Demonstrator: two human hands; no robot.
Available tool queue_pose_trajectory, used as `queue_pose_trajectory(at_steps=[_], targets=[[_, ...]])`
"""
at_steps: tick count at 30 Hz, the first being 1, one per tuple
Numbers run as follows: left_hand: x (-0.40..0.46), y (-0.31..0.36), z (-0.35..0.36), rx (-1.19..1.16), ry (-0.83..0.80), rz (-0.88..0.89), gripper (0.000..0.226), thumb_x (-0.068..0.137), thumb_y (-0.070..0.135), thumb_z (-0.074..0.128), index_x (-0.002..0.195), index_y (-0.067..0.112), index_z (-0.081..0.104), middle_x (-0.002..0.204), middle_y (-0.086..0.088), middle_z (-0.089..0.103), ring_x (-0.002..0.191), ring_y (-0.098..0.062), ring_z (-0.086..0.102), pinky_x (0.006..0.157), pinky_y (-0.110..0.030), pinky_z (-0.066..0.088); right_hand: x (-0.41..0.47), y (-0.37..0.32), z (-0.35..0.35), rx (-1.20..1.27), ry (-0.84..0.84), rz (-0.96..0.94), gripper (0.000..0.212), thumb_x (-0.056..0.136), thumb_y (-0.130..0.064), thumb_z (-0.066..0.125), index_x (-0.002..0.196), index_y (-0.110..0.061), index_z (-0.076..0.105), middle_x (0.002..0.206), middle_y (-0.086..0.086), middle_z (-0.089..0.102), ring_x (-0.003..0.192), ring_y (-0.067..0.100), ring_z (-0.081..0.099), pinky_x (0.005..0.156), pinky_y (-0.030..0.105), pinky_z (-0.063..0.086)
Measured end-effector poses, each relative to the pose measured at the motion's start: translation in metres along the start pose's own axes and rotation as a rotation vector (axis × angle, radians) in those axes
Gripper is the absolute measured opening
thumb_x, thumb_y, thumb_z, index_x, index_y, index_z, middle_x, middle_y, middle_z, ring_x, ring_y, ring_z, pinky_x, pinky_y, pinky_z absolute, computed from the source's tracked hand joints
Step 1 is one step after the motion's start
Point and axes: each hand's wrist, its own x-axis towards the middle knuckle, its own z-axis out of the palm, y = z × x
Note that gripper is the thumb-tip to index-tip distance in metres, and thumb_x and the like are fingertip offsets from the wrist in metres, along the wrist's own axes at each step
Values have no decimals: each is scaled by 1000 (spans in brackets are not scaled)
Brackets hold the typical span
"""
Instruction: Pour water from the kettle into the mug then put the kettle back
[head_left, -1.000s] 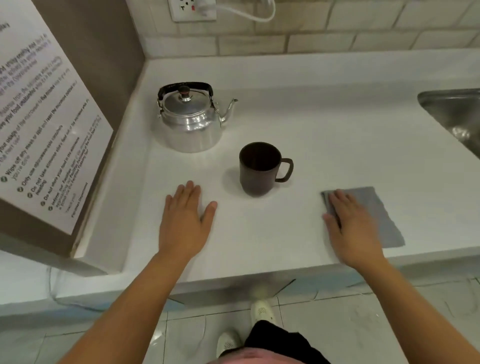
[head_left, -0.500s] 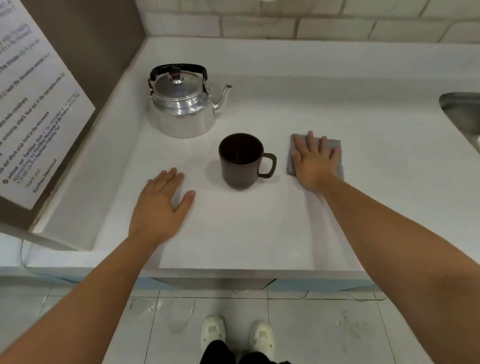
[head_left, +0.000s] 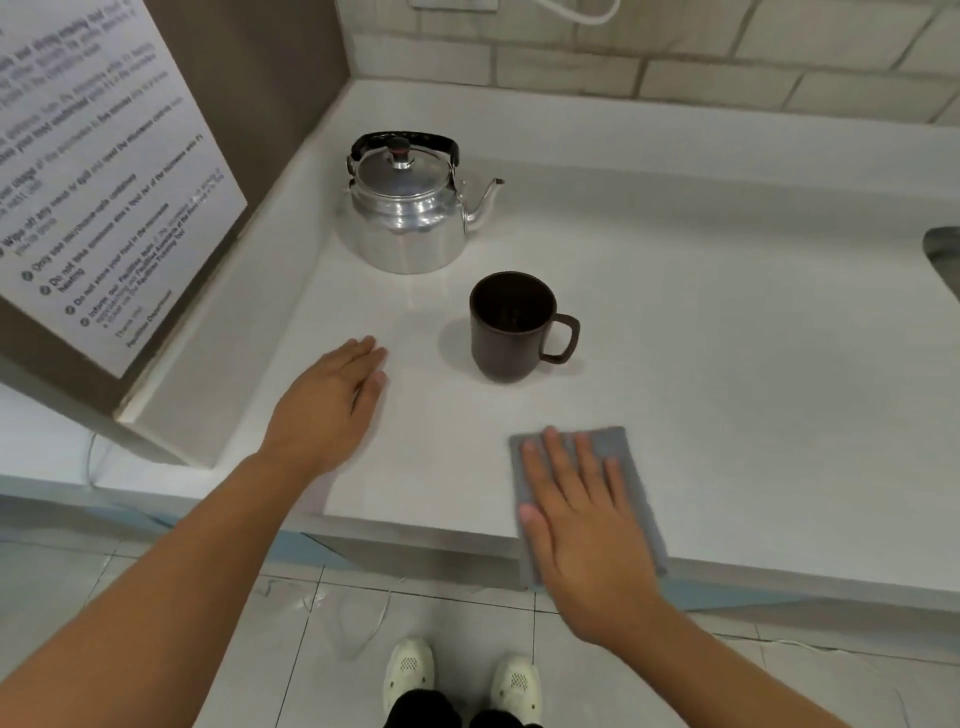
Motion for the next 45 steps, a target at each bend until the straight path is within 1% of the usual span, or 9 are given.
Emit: queue_pose_trajectory(at_steps=[4,10,13,21,26,29,32,35,45], targets=[[-16,-24,-14,-15,-4,17,40,102,21,37,140,12,45,150,-4,41,140,-17,32,116,-28,15,36,-75,20,53,0,-230,58,98,-44,3,152,-26,-4,161,-5,-10,147,19,-19,116,35,-18],[-21,-39,-13,-29,-25,57,42,102,17,35,142,9,39,152,-6,35,143,-16,24,117,-24,5,180,-125,19,10,-39,-57,56,101,-36,11,153,-19,-4,163,3,-8,148,26,-12,118,40,-13],[-20,-42,-10,-29,-18,65,43,102,19,33,144,11,37,154,-4,33,144,-15,23,117,-24,4,214,-128,13,-12,-67,10,57,102,-36,11,153,-17,-5,163,4,-10,148,27,-13,119,43,-10],[-4,-16,-10,-109,18,15,43,103,21,31,143,8,38,153,-11,35,143,-24,26,119,-35,12,76,-94,19,5,-10,-166,58,98,-47,9,152,-30,-6,160,-8,-11,146,13,-20,113,30,-22],[13,10,3,-75,-53,50,49,103,27,26,149,9,24,158,-9,21,147,-22,13,120,-36,2,4,-11,-2,-58,41,51,59,93,-57,0,149,-41,-10,158,-19,-15,145,6,-22,114,27,-20],[14,20,14,-39,-76,57,52,103,30,25,150,9,20,160,-9,17,148,-22,10,120,-38,0,-8,41,-22,-49,38,174,56,95,-56,4,148,-42,-7,159,-17,-10,148,11,-14,119,34,-10],[13,22,22,42,-99,57,55,103,34,22,150,9,16,160,-9,15,148,-22,8,120,-39,0,-5,67,-29,-61,16,172,57,93,-57,3,146,-43,-9,159,-16,-10,148,12,-13,119,36,-8],[13,22,24,111,-113,70,56,102,37,22,151,9,16,160,-9,15,148,-23,7,120,-40,1,4,71,-29,-66,19,170,60,90,-59,-2,147,-42,-11,159,-14,-11,148,13,-13,118,38,-9],[10,24,23,115,-128,64,57,102,39,22,151,11,16,161,-7,12,148,-21,6,120,-37,1,12,70,-31,-53,-11,190,58,98,-50,10,150,-35,-9,161,-8,-12,148,18,-16,118,40,-11]])
